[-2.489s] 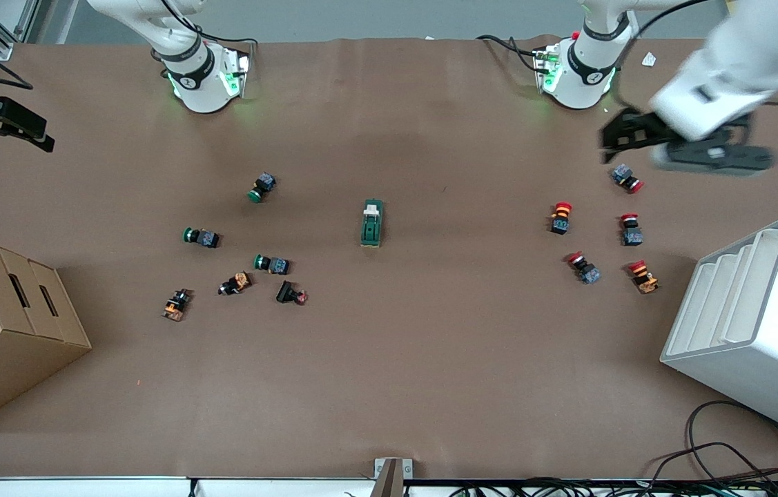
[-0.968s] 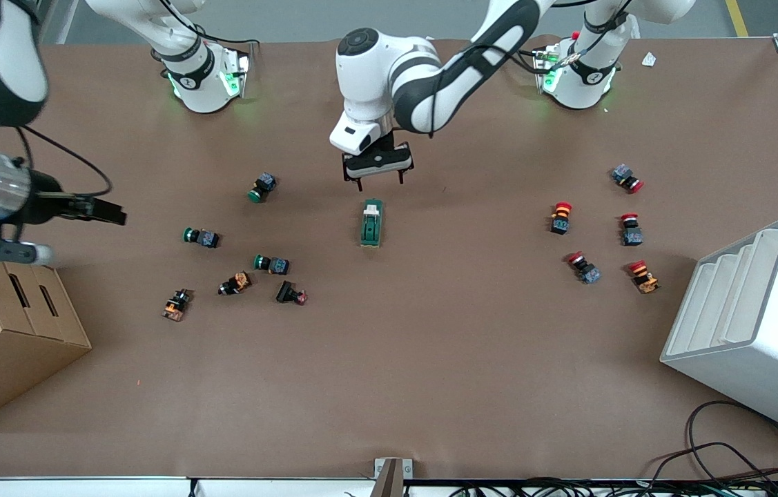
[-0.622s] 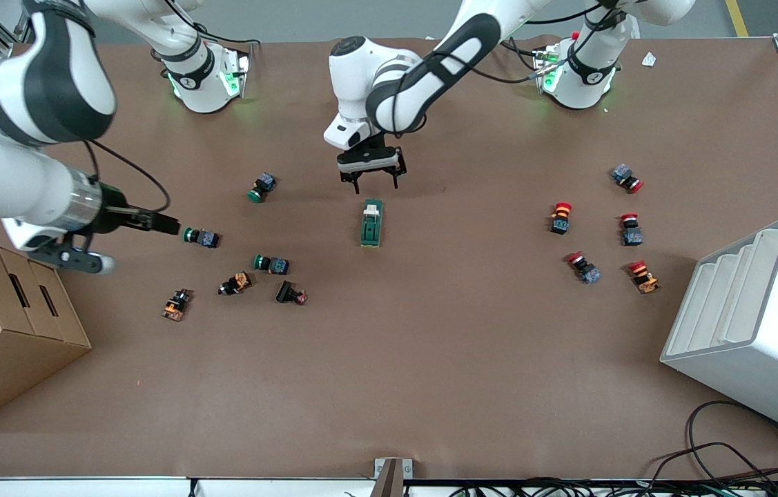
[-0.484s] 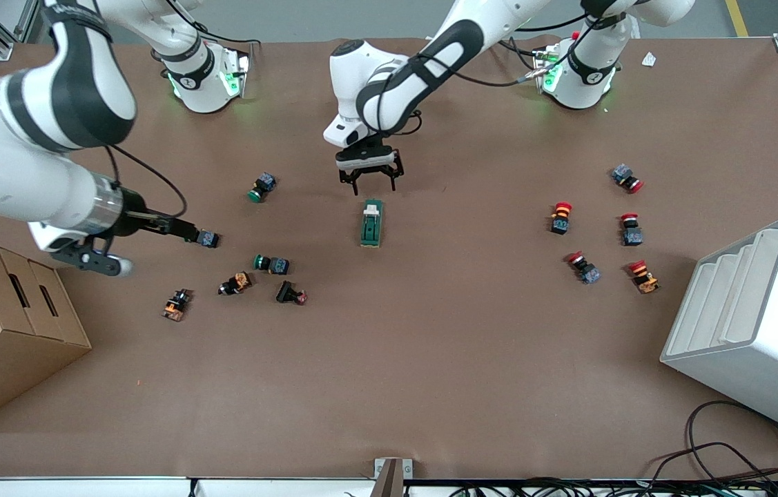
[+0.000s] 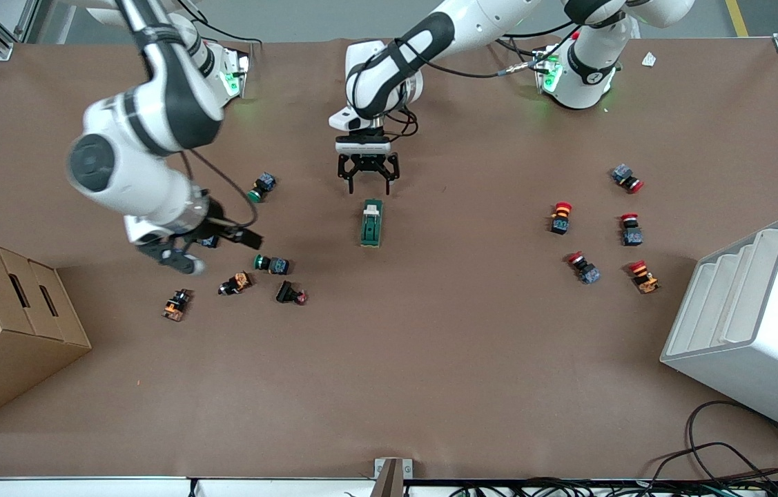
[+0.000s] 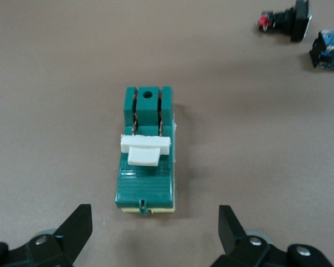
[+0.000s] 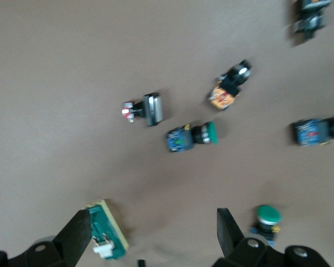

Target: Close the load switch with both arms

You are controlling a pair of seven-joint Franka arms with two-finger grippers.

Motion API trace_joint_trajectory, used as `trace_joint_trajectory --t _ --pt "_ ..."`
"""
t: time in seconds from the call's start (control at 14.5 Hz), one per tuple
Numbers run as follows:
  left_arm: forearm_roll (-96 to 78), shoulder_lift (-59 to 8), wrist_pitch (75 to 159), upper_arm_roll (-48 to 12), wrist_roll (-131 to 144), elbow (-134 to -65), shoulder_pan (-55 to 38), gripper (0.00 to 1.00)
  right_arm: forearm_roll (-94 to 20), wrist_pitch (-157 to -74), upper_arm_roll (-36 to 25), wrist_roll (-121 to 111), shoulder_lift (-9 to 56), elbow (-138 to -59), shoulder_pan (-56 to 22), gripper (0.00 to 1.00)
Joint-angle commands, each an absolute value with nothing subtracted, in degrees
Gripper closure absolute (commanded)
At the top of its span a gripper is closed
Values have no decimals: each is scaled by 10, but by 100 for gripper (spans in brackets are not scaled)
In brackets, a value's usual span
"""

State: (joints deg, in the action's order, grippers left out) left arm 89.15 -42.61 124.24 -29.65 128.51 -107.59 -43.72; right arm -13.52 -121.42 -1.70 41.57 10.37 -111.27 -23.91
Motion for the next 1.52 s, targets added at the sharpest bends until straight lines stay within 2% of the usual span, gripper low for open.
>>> trace_joint_trajectory --t 0.0,0.21,0.48,0.97,1.45 --pt "953 -442 1195 -293 1340 -1078 -453 0 -149 -1259 -23 448 121 -1139 -287 0" --pt "999 -457 1152 -290 1392 -1077 -466 0 -192 -1300 -23 449 154 -1141 -323 0" --pt "1106 -511 1073 -290 1474 -1074 -467 0 -229 -1359 -23 487 185 -1147 -371 0" --pt "1129 -534 1056 -278 1502 -1057 -488 0 -231 -1521 -23 617 264 -1164 -475 0" --pt "1128 -540 1044 -273 1512 -1059 -497 0 -236 -1535 -23 630 293 -1163 -515 0"
